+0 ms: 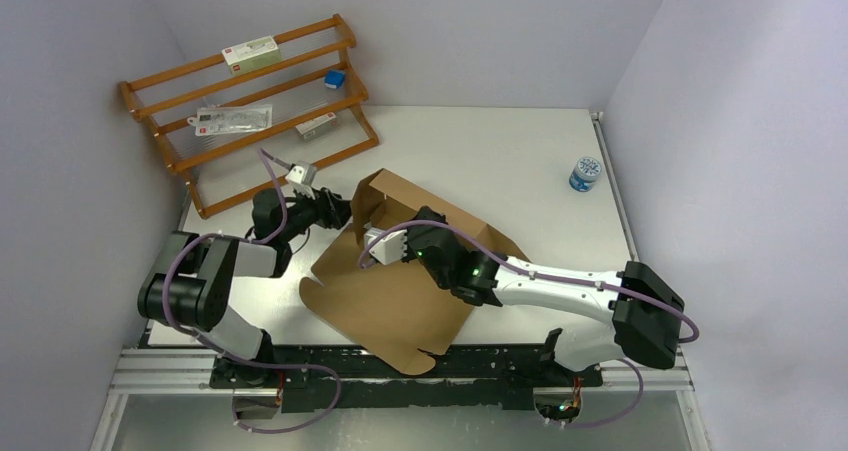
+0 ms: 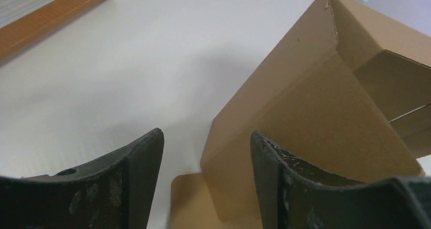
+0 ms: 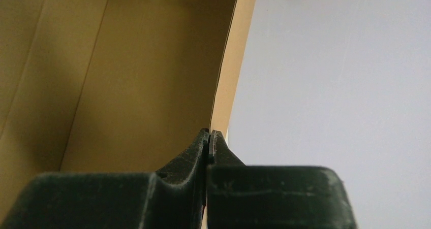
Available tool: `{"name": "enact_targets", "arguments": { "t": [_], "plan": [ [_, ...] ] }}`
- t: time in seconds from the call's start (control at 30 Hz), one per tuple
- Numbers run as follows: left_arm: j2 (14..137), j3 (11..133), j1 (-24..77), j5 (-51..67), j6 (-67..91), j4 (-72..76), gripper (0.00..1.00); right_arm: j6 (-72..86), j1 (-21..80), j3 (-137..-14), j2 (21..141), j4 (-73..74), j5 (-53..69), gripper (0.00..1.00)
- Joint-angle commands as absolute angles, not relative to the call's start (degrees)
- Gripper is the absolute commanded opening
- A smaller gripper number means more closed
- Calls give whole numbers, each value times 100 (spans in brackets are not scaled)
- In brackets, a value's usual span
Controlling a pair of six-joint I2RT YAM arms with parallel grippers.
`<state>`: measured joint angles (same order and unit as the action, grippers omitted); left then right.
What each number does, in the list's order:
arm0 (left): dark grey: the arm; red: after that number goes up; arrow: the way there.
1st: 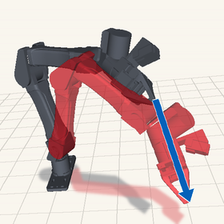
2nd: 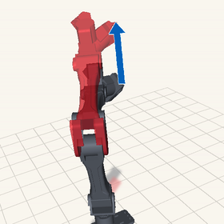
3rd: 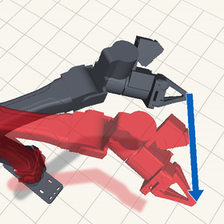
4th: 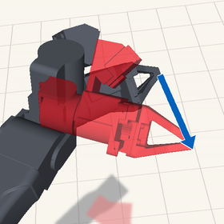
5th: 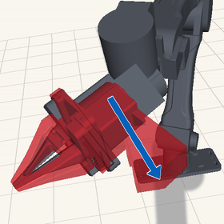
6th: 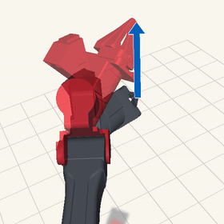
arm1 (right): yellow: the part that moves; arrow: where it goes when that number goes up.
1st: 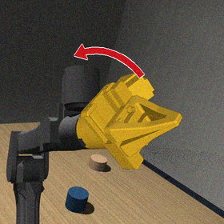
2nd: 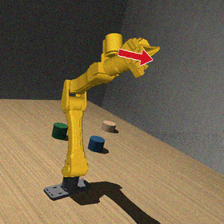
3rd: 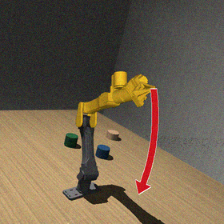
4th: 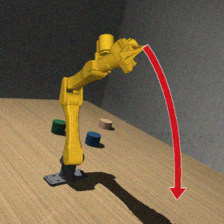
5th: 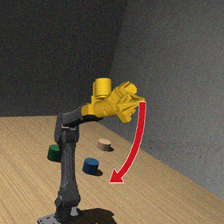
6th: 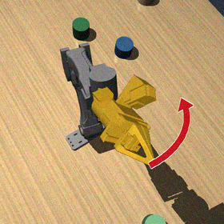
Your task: Fold the paper box
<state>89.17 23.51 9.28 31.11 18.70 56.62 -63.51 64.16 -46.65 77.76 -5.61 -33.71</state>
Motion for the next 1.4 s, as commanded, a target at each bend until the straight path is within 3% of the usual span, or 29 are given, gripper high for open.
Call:
{"name": "enact_targets", "arguments": {
  "t": [0.0, 0.7, 1.37],
  "plan": [
    [9026, 2435, 1088, 3759, 1742, 6201, 68, -6387, 6519, -4718, 7924, 139, -3255, 0],
    [9808, 2634, 1900, 3266, 1255, 7425, 66, -6259, 6574, -4914, 8051, 664, -3094, 0],
    [10918, 2672, 2161, 2004, 1407, 9141, 49, -6096, 6581, -5090, 8088, 988, -2692, 0]
  ]
}}
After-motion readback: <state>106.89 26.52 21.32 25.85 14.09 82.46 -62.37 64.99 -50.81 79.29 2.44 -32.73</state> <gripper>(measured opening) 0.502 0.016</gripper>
